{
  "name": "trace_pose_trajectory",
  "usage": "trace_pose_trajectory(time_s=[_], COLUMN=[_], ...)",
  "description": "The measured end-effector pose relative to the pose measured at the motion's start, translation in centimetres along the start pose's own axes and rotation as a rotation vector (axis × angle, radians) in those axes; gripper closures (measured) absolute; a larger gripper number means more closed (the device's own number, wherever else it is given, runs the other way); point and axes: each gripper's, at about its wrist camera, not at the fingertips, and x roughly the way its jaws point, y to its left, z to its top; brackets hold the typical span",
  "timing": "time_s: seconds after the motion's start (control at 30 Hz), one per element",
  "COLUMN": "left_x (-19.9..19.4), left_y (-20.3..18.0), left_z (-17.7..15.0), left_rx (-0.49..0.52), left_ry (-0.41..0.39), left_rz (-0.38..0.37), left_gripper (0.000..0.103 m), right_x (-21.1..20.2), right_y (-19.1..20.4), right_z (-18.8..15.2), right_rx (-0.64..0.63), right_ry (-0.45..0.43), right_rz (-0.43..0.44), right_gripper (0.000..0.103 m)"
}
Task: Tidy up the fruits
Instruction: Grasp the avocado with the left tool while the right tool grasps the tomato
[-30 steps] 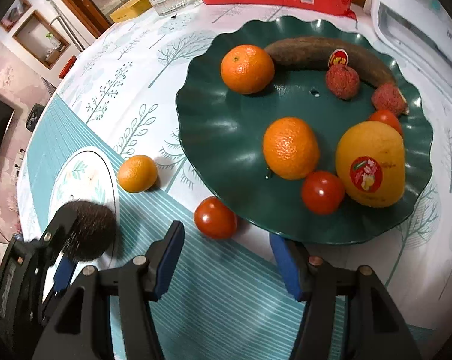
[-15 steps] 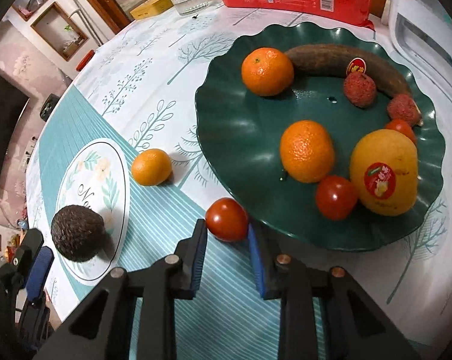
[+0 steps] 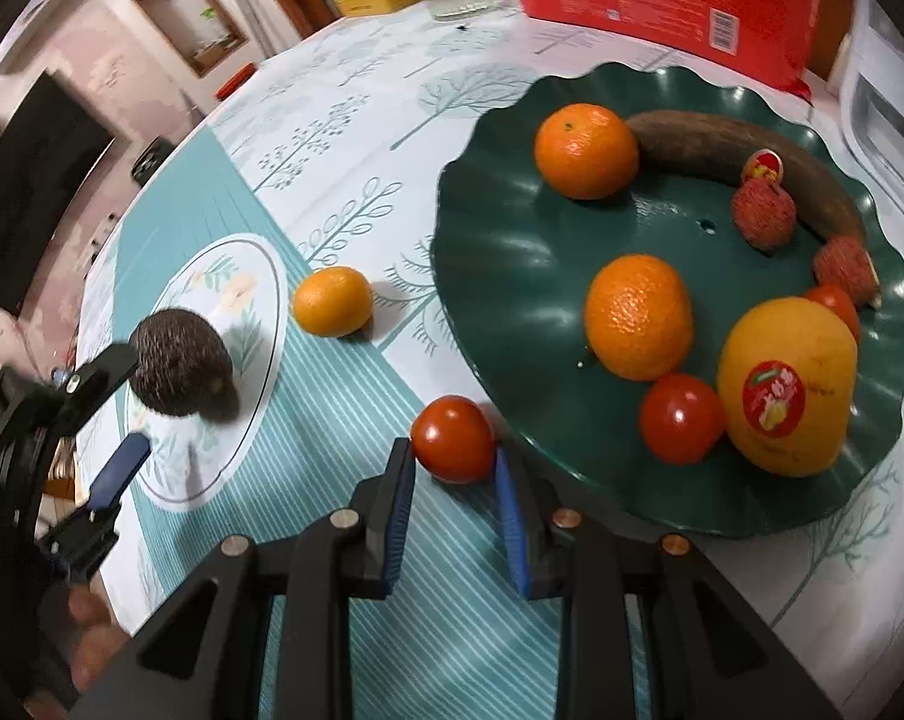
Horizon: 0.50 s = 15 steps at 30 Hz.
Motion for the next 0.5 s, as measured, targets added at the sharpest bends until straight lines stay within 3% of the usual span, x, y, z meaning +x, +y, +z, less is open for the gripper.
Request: trace_pose_trajectory(time_s=[0.23,0.5], left_x=[1.8,3.4], left_y=[0.3,-0.6], left_z=[0.5,0.8], left_rx=[-0.051,-0.042], left_ry=[-0.018,-0.02], left_rz=[-0.013,-0.018], left_gripper=[0.031,0.028], right_x=[-0.2,-0.7], right_y=[0.0,-0.1], right_z=[-0.4,-1.1], right_rx=[-0.122,-0.24], right_ry=[-0.004,-0.011], right_rz=[0.029,0.08], right_gripper=[0.076,0.076])
